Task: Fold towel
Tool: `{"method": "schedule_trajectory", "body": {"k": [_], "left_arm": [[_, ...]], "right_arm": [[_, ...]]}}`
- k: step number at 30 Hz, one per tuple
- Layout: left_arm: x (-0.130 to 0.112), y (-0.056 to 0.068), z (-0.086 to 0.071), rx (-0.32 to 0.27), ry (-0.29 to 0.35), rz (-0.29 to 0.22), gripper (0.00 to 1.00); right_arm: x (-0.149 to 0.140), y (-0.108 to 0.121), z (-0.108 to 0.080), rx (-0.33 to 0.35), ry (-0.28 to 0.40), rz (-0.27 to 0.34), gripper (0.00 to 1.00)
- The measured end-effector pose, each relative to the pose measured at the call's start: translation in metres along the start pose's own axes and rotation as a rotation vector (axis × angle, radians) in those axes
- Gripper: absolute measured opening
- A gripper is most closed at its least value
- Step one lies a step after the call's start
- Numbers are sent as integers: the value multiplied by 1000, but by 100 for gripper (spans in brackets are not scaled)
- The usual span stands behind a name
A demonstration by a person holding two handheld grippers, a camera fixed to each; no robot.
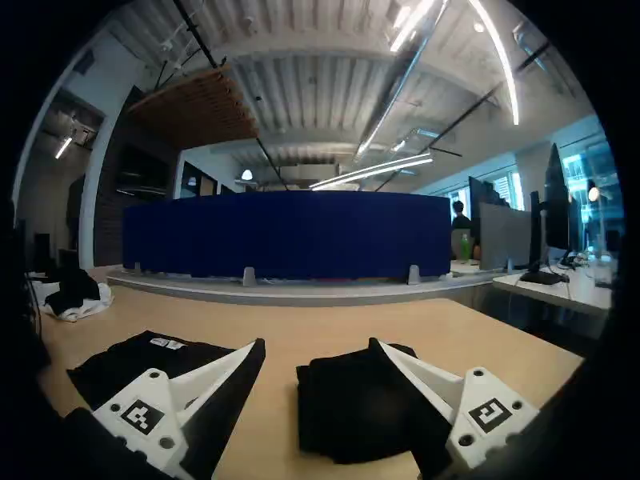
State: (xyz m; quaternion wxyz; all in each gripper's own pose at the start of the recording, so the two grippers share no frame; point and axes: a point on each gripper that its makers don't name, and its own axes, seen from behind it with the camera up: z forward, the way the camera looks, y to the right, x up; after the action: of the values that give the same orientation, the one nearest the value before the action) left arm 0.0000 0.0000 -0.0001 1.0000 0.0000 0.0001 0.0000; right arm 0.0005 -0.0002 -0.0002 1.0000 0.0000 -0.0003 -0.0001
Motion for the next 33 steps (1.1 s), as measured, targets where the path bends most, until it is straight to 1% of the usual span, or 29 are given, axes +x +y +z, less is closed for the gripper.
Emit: {"method": "schedule_trajectory", "body": {"k": [11,17,20,23,25,29,33], "left_arm": [[0,1,-1,0,-1,1,95],[-1,-4,-1,11,2,1,95],[7,-8,-2,18,10,8,95],[24,-10,-3,16,18,11,95],[40,-10,-1,14,23,13,95],[81,-7,2,2,37,17,95],[121,-4,5,-3,42,17,95]], "right_arm": [[0,-1,0,-2,0,-1,99],[1,1,-1,-22,-17,-3,99],[19,0,-2,-18,-2,-10,99],[40,2,-2,-22,19,-10,99],[53,4,-2,-30,20,-7,99],[82,7,-3,-39,17,-10,99],[115,9,-6,-46,9,-26,99]]}}
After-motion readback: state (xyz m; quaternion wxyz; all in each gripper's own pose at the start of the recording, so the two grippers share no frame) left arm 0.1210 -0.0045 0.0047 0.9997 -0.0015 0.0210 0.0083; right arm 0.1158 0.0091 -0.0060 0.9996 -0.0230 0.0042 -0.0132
